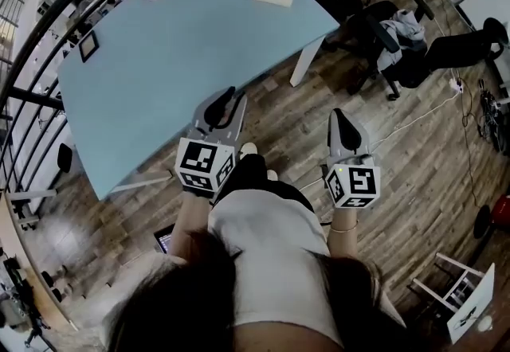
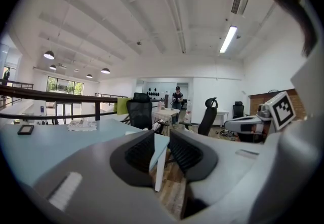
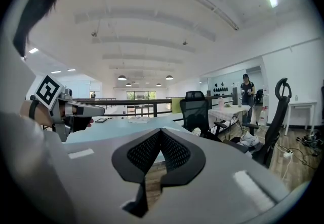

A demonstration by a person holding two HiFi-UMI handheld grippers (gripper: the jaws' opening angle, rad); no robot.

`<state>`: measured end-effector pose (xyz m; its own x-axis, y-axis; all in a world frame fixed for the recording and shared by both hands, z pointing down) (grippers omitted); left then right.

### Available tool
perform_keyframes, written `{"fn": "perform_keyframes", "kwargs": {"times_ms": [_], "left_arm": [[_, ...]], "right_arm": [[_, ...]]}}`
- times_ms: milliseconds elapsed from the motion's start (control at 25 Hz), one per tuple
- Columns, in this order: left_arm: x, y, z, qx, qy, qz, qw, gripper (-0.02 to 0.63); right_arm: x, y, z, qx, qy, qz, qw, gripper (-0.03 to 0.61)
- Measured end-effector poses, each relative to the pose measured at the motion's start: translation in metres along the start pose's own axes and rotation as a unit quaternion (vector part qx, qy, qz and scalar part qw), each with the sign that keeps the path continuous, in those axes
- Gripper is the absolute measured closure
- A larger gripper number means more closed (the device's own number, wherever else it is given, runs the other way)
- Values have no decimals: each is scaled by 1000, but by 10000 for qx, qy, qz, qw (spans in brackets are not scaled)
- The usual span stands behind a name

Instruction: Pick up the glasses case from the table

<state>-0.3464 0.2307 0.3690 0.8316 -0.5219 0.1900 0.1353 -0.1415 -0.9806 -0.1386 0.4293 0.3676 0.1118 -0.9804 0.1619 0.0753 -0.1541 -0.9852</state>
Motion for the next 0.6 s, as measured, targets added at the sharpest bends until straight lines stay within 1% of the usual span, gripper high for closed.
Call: {"fn": "perform_keyframes", "kwargs": {"times_ms": [160,320,600], "left_arm": [[14,0,1,-8,2,-18,10000,491],[38,-1,-4,-21,-57,-37,10000,479],[112,10,-26,-14,-162,-87,9998,445]], "right_arm": [[7,-1,10,34,3,-3,10000,577],[27,-2,24,43,-13,-29,10000,577],[88,5,63,95,-82,-59,9999,577]]}}
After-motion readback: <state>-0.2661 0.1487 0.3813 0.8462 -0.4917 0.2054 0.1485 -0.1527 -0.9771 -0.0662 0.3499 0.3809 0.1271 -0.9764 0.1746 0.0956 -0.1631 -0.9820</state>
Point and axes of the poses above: the fingertips, and each gripper's own axes: x forward along the fingers, z to its right, y out of its top, the point moved 9 cm from there along -x, backward along the fingers, and after that the axes turned 10 degrees about y, right-handed, at the moved point
